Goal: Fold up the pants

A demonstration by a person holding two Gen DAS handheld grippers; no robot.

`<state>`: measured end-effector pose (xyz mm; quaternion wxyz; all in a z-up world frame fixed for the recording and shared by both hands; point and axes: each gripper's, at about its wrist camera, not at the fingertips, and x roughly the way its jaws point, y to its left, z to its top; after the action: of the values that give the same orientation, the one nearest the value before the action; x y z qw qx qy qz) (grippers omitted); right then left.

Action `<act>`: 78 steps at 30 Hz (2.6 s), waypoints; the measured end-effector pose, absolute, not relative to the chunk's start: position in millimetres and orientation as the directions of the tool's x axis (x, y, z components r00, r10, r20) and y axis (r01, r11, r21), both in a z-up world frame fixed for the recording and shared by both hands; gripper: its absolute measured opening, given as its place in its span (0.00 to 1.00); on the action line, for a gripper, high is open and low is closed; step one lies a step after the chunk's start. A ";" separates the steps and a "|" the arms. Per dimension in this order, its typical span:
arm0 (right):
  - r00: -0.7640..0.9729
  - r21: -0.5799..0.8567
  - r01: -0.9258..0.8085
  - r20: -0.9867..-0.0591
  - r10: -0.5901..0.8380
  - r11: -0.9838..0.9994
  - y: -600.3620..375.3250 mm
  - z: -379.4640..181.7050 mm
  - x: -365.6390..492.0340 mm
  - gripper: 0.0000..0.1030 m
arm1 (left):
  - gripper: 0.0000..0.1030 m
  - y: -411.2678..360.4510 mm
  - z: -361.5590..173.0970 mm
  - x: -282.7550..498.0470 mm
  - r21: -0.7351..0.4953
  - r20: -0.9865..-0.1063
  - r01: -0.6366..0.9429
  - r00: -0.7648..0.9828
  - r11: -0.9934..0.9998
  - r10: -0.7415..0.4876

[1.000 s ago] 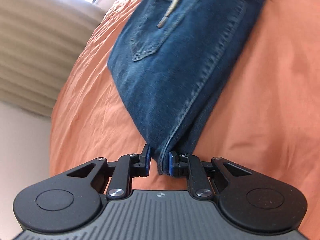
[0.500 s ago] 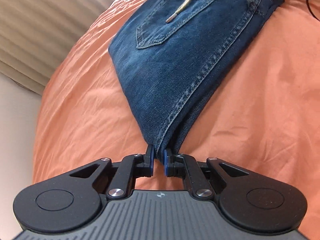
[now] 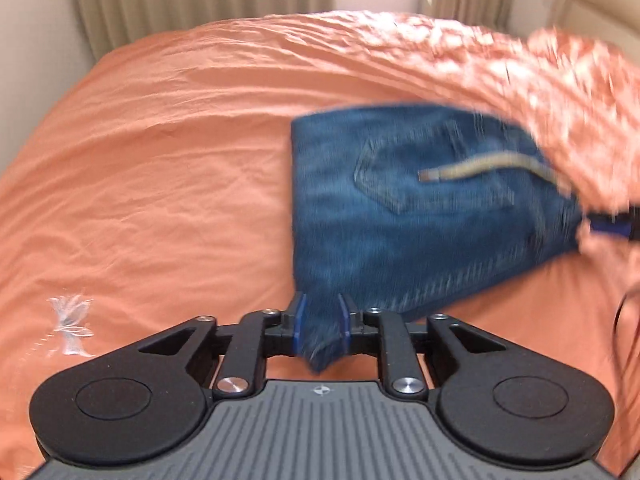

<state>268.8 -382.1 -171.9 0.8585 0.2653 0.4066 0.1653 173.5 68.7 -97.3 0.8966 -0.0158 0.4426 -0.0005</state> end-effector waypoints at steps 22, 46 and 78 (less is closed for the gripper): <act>0.577 0.868 0.001 -0.406 0.709 0.496 -399.1 -244.4 371.7 0.59 | 0.55 161.9 -193.3 293.0 -0.582 -0.710 -0.291 0.638 0.759 -0.300; 0.625 0.822 -0.117 -0.375 0.685 0.557 -375.2 -186.8 350.5 0.14 | 0.06 135.0 -148.0 295.3 -0.488 -0.723 -0.233 0.648 0.841 -0.240; 0.400 0.742 -0.321 -0.458 0.794 0.589 -12.2 -78.7 340.2 0.13 | 0.05 403.0 -37.2 203.3 -0.407 -0.657 -0.303 0.753 0.862 -0.046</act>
<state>340.2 -12.2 -78.7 0.7873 0.2831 0.4181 0.3539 203.3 403.0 -37.2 0.9013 -0.2529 0.3444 0.0713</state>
